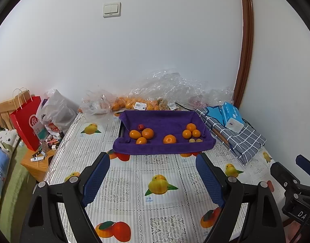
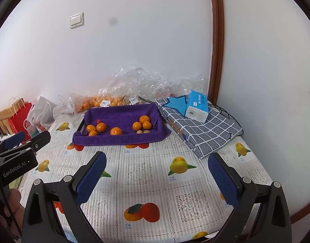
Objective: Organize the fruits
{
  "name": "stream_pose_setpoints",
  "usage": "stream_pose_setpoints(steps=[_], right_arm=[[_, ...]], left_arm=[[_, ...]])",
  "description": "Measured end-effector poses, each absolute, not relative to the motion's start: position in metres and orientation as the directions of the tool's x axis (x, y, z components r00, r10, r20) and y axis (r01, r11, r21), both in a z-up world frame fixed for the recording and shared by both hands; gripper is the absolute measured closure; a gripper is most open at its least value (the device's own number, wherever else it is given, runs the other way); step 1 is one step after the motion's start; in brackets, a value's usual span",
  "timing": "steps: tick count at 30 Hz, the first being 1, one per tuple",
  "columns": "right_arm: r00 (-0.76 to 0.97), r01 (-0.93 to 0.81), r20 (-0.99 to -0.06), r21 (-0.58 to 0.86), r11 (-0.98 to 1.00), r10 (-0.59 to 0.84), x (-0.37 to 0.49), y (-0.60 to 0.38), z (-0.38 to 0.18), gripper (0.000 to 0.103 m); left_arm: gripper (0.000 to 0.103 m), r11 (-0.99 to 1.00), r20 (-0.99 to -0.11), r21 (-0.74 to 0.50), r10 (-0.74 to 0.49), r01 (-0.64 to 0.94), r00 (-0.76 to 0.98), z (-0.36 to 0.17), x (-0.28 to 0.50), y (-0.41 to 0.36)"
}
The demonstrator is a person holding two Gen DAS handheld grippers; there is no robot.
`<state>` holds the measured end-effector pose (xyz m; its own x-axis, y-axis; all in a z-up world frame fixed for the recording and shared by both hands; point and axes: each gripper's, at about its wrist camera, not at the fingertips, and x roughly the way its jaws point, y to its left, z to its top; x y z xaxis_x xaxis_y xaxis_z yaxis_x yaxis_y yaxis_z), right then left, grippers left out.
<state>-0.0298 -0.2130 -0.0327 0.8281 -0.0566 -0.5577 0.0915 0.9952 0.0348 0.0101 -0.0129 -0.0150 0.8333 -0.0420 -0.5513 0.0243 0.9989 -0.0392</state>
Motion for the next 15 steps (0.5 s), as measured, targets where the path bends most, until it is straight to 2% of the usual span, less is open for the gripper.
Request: stream_pose_setpoints(steps=[15], right_arm=[[0.828, 0.085, -0.558, 0.031, 0.996, -0.053, -0.0295, -0.2098, -0.0325, 0.004]], left_arm=[[0.017, 0.999, -0.547, -0.051, -0.045, 0.02, 0.836, -0.0145, 0.0099, -0.0103]])
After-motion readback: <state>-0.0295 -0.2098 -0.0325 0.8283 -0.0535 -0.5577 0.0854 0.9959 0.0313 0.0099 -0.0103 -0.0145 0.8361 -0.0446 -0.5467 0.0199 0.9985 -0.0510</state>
